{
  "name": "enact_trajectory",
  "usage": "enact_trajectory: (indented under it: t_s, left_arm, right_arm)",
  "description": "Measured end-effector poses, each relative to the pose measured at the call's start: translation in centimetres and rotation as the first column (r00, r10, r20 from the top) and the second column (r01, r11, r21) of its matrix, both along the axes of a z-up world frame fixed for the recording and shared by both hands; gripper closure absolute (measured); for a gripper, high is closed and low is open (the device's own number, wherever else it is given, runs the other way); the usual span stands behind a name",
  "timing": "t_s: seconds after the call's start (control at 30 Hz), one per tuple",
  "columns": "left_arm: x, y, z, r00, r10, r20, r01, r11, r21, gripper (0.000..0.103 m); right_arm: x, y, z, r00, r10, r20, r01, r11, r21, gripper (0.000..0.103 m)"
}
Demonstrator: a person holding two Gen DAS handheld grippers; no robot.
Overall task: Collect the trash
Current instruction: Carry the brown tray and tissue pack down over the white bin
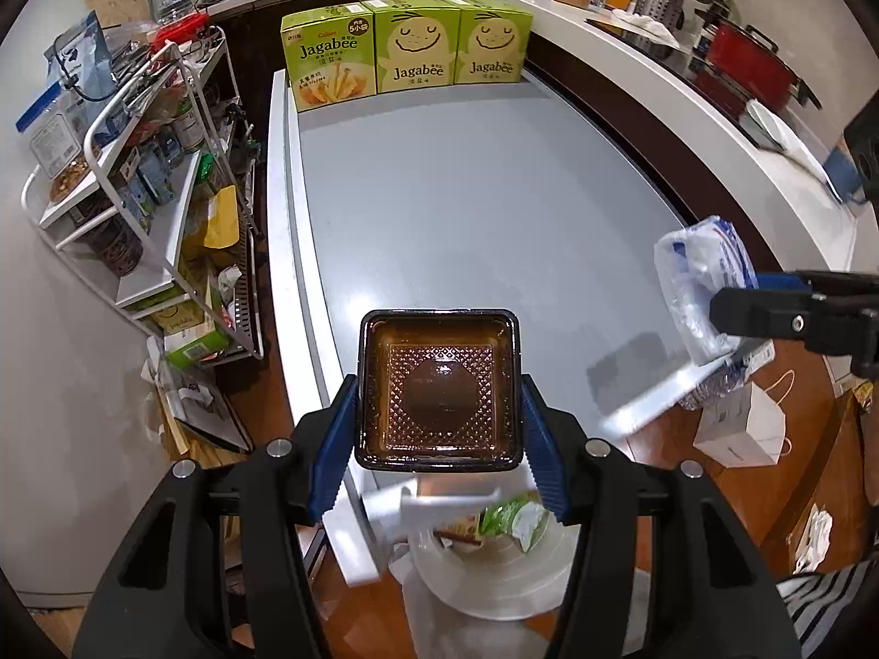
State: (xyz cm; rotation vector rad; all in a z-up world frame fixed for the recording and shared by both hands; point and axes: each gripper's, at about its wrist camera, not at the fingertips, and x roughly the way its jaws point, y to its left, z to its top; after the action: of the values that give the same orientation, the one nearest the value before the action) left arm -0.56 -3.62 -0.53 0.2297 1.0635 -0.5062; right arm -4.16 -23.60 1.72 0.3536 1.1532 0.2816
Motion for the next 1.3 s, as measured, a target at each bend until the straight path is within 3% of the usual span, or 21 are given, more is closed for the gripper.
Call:
enact_trajectory:
  t_s: [0.23,0.53,0.97,1.3]
  left_arm:
    - [-3.2,0.7,-0.1,1.0,-0.015,-0.018,0.015,1.0,0.004,0.046]
    - [-7.0,1.3,-1.7,0.995,-0.044,-0.087,0.046,0.999,0.022,0.046]
    - [-10.3,1.0,-6.0,0.975,-0.087,-0.206,0.103,0.992,0.069,0.046]
    - [-10.7,0.7,-10.5,0.954,-0.086,-0.287,0.125,0.985,0.119,0.046]
  right_arm:
    - [-3.0,1.0,0.3,0.997,0.074,-0.01,-0.074,0.997,-0.004,0.06]
    - [-6.5,1.7,-1.7,0.988,0.131,-0.086,-0.133,0.991,-0.018,0.06]
    - [-9.0,2.4,-7.2,0.955,0.184,-0.231,-0.2,0.979,-0.046,0.06]
    - [-9.1,3.0,-11.5,0.935,0.17,-0.311,-0.203,0.976,-0.076,0.06]
